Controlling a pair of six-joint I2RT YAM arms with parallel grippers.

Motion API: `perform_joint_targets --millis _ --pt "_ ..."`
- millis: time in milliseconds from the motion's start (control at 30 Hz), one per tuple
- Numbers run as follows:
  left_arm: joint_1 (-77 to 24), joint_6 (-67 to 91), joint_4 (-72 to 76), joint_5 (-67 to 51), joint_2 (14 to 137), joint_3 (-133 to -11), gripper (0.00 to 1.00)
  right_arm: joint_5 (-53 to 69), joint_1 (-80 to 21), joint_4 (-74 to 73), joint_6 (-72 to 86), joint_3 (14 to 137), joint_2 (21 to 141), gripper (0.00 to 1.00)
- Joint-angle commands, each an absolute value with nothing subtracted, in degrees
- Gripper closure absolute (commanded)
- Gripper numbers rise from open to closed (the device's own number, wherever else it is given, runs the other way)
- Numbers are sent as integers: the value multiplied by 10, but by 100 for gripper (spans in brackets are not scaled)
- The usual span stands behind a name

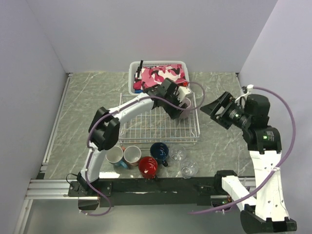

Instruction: Load the cups into the dish rack

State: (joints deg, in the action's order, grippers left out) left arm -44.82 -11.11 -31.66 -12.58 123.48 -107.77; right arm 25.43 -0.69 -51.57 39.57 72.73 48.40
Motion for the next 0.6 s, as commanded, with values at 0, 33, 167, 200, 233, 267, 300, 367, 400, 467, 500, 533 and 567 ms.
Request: perform_joint_targets --millis 0,33,167,200,233,267,300,367,400,467,500,533,567 --pt "-434 -116 -357 -168 1103 -1139 16 263 -3 -524 357 692 481 19" --pt "-431 -117 -359 -171 1085 -1136 15 254 -3 -554 343 692 499 20" --pt "-357 -95 -374 -212 1004 -1129 14 186 -92 -620 304 688 544 21" --pt "-337 -75 -380 -227 980 -1130 14 173 -151 -617 318 681 548 21" --pt "-317 -67 -390 -256 969 -1128 14 157 -176 -609 326 675 551 21" --pt "-277 -62 -394 -267 956 -1111 14 152 -201 -604 334 671 555 22" --pt "-261 -59 -395 -271 930 -1097 14 150 -218 -602 337 668 562 22" --pt "-218 -56 -393 -281 899 -1044 14 142 -261 -603 334 667 589 27" --pt "-205 -51 -389 -287 869 -1025 14 131 -276 -606 331 677 601 29" --pt "-174 -45 -381 -297 841 -974 14 107 -329 -608 329 689 637 31" --pt "-169 -41 -381 -297 819 -962 14 100 -346 -606 327 703 650 32" --pt "-163 -40 -379 -300 810 -948 14 93 -360 -597 326 709 678 32" --pt "-152 -36 -370 -309 799 -923 14 87 -387 -592 323 717 695 32"
